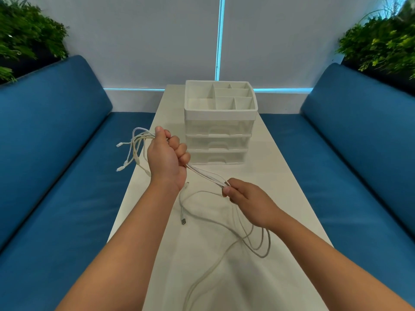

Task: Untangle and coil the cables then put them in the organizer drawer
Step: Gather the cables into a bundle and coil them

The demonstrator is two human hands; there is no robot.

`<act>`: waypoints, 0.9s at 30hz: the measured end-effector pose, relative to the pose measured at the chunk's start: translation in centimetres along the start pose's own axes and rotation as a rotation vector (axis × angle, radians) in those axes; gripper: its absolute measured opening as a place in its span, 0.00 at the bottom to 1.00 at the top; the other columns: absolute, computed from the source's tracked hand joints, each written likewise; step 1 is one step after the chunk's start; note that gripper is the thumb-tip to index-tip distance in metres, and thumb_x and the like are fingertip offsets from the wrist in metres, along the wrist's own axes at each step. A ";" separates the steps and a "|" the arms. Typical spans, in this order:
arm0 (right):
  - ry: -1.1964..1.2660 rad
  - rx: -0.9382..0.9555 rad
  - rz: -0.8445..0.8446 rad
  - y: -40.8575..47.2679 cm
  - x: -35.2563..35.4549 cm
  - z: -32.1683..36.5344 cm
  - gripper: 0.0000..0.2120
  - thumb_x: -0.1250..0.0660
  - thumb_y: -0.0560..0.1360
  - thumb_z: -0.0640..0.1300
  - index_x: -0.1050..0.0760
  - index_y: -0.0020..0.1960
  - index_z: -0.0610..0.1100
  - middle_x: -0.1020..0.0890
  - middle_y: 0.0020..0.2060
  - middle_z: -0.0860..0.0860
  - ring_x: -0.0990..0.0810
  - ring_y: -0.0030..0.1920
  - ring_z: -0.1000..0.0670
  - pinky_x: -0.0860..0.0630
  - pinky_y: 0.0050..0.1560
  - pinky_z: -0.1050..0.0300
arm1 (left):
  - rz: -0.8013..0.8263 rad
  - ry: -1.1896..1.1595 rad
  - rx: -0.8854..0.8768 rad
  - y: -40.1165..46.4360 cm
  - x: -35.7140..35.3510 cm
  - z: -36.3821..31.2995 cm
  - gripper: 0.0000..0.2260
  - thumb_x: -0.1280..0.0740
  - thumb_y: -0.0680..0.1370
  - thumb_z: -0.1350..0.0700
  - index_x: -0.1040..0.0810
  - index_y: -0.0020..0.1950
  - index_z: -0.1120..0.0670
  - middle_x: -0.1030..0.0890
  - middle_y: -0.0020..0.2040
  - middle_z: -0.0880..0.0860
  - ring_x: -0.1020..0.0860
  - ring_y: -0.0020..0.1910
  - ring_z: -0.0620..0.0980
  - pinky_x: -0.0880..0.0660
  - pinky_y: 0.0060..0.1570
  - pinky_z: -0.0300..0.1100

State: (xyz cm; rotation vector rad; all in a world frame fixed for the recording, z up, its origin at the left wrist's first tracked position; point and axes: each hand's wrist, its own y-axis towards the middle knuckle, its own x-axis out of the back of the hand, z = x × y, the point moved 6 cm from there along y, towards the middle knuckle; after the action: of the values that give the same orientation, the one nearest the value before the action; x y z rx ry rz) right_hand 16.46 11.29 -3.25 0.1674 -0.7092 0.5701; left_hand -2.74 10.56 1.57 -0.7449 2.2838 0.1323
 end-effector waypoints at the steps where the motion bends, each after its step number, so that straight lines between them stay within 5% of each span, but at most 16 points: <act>1: -0.013 -0.049 -0.043 0.2 0.1 -0.1 0.13 0.43 0.81 0.54 0.26 0.42 0.52 0.24 0.34 0.53 0.25 0.37 0.52 0.28 0.43 0.54 | -0.017 0.007 -0.007 -0.1 0.1 0.2 0.17 0.46 0.85 0.49 0.33 0.38 0.52 0.39 0.24 0.46 0.44 0.22 0.43 0.45 0.20 0.35; 5: -0.172 -0.098 -0.164 0.1 0.3 -0.2 0.14 0.43 0.80 0.55 0.24 0.44 0.51 0.26 0.28 0.54 0.27 0.33 0.53 0.31 0.38 0.56 | -0.030 -0.044 0.000 -0.4 0.2 0.6 0.17 0.46 0.85 0.49 0.34 0.37 0.52 0.40 0.25 0.46 0.45 0.23 0.44 0.46 0.21 0.36; 10: 0.387 -0.090 0.106 -0.9 -0.8 -0.2 0.21 0.44 0.80 0.58 0.19 0.46 0.46 0.25 0.30 0.51 0.30 0.30 0.53 0.33 0.31 0.60 | -0.001 -0.106 0.015 -0.5 -0.2 -0.1 0.18 0.46 0.85 0.49 0.34 0.36 0.51 0.40 0.24 0.46 0.46 0.22 0.43 0.47 0.20 0.35; 14: 0.510 -0.071 0.193 -0.8 -0.6 0.2 0.17 0.38 0.78 0.55 0.16 0.49 0.44 0.22 0.31 0.49 0.29 0.28 0.53 0.30 0.33 0.61 | 0.051 -0.127 0.021 -1.0 -1.1 -0.5 0.18 0.46 0.85 0.50 0.34 0.35 0.51 0.41 0.24 0.45 0.46 0.22 0.43 0.47 0.20 0.35; 17: 0.557 -0.084 0.293 -1.0 -0.6 0.3 0.12 0.35 0.77 0.49 0.15 0.43 0.47 0.15 0.44 0.50 0.24 0.31 0.53 0.27 0.36 0.64 | 0.098 -0.121 0.020 -1.3 -1.8 -0.8 0.19 0.46 0.85 0.50 0.34 0.35 0.51 0.41 0.24 0.46 0.46 0.22 0.43 0.47 0.19 0.35; 20: 0.504 -0.057 0.336 -1.1 -0.6 0.3 0.11 0.33 0.77 0.46 0.16 0.38 0.50 0.15 0.41 0.50 0.17 0.45 0.46 0.25 0.44 0.65 | 0.113 -0.109 0.021 -1.4 -1.9 -0.6 0.18 0.46 0.85 0.50 0.34 0.35 0.51 0.41 0.25 0.46 0.46 0.22 0.43 0.47 0.19 0.35; 23: 0.434 -0.060 0.346 -1.0 -0.8 0.3 0.08 0.36 0.80 0.46 0.21 0.45 0.44 0.19 0.34 0.49 0.18 0.37 0.51 0.28 0.38 0.68 | 0.099 -0.106 0.029 -1.6 -1.7 -0.2 0.18 0.46 0.85 0.50 0.34 0.35 0.51 0.41 0.25 0.46 0.46 0.23 0.43 0.47 0.20 0.35; 27: 0.246 -0.020 0.351 -1.1 -1.6 -0.3 0.16 0.39 0.80 0.53 0.30 0.39 0.43 0.21 0.31 0.48 0.16 0.39 0.52 0.27 0.47 0.60 | 0.096 -0.136 0.000 -1.1 -2.0 -1.3 0.18 0.46 0.85 0.50 0.35 0.35 0.51 0.41 0.24 0.46 0.46 0.22 0.43 0.47 0.19 0.35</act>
State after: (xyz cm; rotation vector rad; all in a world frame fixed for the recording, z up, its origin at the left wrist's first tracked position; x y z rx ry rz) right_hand 16.24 9.77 -4.44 -0.0485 -0.5058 0.9019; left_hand -1.74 10.19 4.01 -0.6077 2.1902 0.2214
